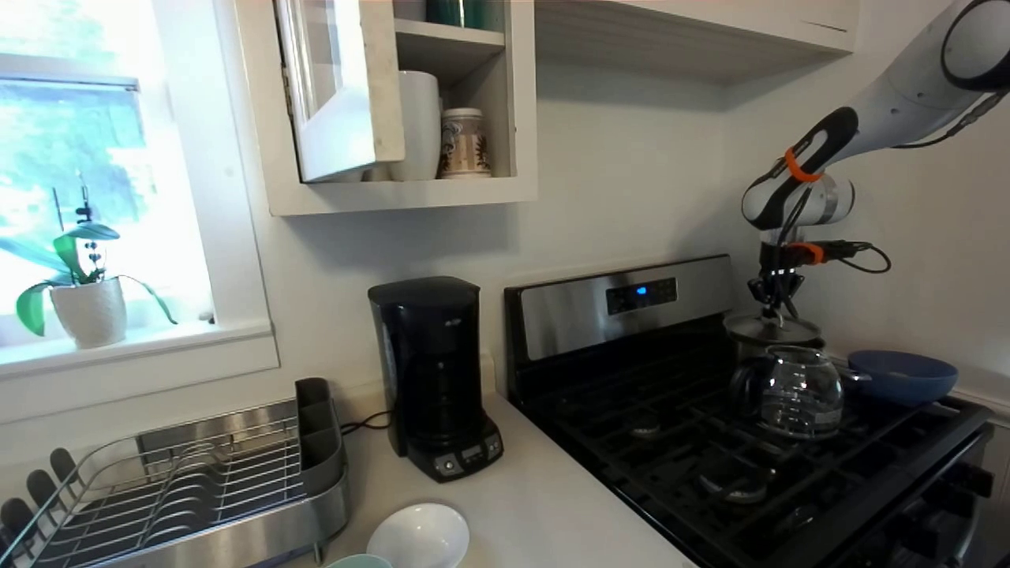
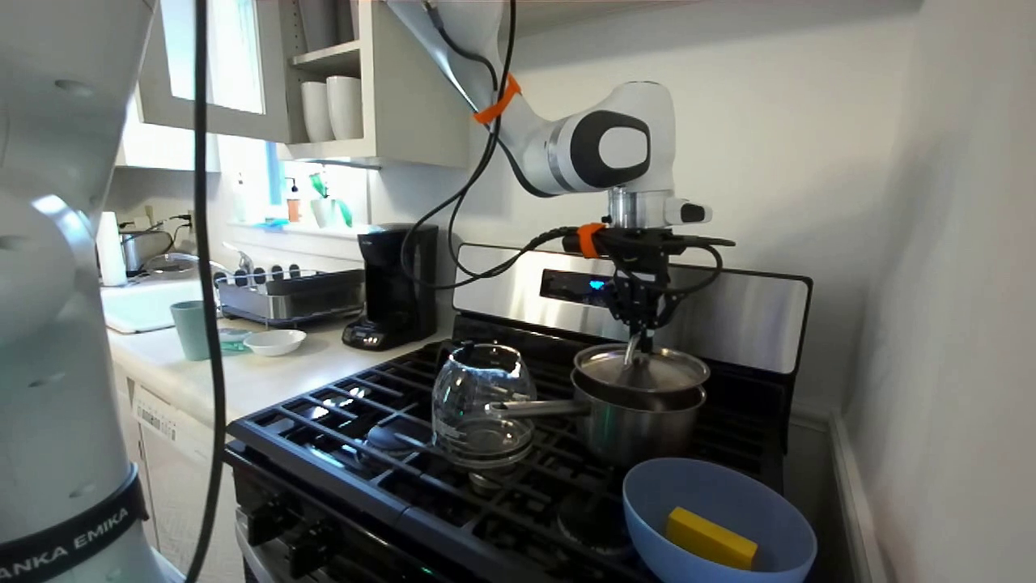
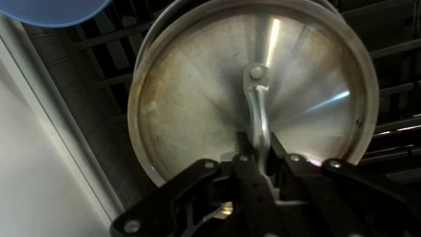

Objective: Put the lid on the pot

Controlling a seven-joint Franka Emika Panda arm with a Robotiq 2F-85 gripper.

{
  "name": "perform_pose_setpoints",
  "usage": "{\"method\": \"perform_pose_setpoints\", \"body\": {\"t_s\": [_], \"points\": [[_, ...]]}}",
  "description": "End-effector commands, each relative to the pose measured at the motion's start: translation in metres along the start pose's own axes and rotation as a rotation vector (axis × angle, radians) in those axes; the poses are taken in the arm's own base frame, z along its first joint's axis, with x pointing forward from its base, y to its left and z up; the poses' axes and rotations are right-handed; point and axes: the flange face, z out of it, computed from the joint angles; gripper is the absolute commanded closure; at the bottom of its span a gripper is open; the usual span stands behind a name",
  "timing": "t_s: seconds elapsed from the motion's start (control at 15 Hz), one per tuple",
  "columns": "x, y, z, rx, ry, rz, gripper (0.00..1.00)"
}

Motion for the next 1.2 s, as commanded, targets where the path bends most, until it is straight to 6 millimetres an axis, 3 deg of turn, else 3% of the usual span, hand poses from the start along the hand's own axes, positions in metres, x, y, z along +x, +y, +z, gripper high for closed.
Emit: {"method": "perform_pose_setpoints", "body": {"t_s": [0.0,1.13], "points": [[0.011,0.001,0.006,0.007,-0.013,0.027,0.96],[0.002,0.007,0.020,-0.018,-0.093,0.085,0.96]]}}
